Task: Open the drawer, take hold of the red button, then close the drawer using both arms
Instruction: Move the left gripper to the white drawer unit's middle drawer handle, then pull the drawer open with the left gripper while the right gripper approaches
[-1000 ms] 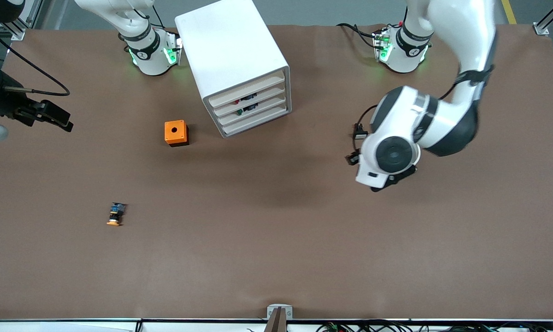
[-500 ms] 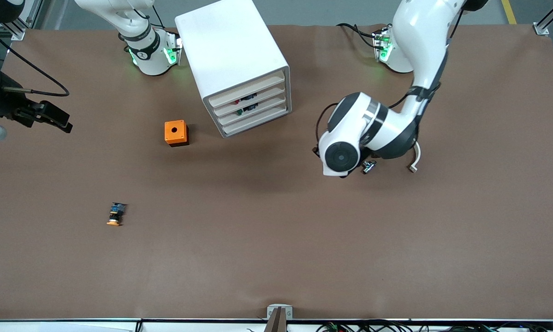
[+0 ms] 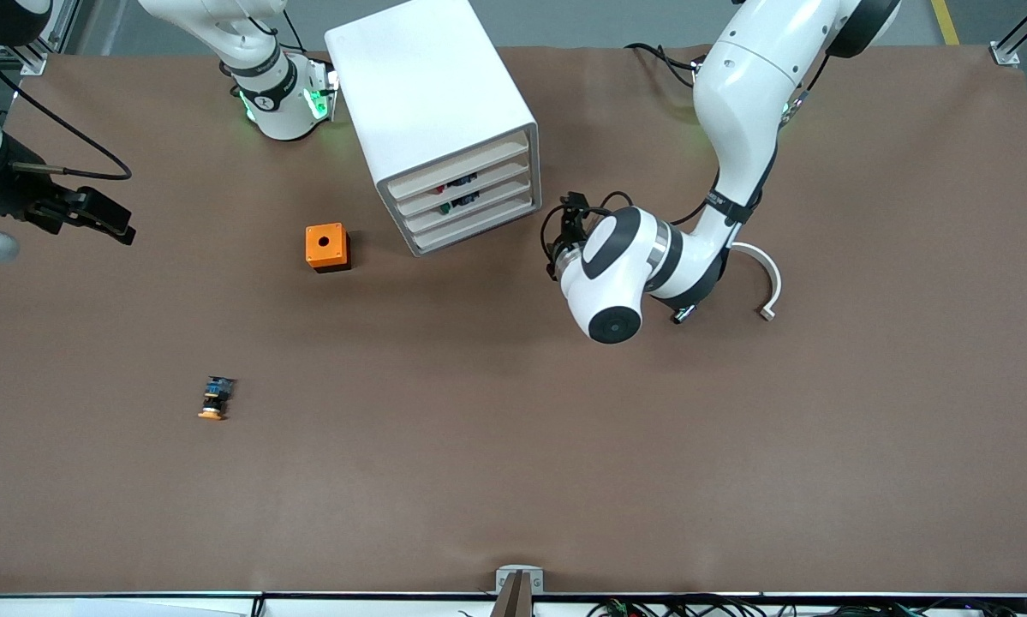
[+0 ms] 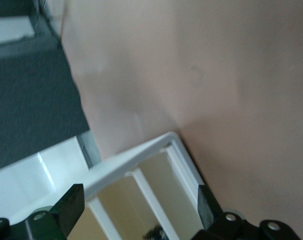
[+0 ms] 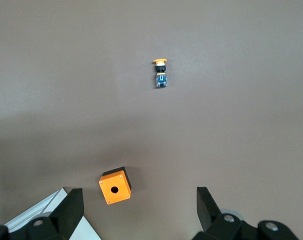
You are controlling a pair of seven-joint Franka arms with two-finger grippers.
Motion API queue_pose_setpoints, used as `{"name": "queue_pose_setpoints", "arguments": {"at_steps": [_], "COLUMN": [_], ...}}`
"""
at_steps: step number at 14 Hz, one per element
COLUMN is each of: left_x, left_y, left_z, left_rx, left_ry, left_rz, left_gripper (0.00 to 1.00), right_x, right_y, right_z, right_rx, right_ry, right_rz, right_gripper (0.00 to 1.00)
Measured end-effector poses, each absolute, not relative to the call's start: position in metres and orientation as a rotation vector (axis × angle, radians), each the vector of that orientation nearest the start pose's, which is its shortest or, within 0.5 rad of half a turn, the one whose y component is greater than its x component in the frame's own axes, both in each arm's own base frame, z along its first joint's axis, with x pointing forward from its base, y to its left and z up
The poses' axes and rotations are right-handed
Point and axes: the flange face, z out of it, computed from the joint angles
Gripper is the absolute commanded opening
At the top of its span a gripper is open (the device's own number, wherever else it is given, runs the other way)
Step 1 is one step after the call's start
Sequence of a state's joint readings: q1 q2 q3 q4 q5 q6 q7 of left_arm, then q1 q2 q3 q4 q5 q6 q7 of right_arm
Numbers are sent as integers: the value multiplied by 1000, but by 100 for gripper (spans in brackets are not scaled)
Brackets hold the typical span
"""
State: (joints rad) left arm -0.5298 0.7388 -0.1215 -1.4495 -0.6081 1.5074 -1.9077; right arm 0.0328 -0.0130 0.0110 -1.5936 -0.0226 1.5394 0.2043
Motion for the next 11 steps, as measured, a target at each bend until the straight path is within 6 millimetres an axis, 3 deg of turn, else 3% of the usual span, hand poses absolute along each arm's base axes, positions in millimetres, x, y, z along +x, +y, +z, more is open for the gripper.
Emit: {"name": "queue_pose_setpoints", "arguments": {"at_steps": [4,8,11], "left_x": [475,460,450], "left_y": [-456,-477,-488], "left_z": [235,214,203], "left_rx": [-1613,-1354,-1227], "left_ry": [-1724,-1755,-1764], "left_rz": [1306,1419,1415], "left_gripper": [91,63,61], "right_x": [542,540,540], "right_y": [21,23,23], "right_z": [614,611,611], "right_rx": [-3163,-3164,-3165], "right_ry": [255,251,249], "right_rz": [128,164,166], "right_gripper": [100,100,100]}}
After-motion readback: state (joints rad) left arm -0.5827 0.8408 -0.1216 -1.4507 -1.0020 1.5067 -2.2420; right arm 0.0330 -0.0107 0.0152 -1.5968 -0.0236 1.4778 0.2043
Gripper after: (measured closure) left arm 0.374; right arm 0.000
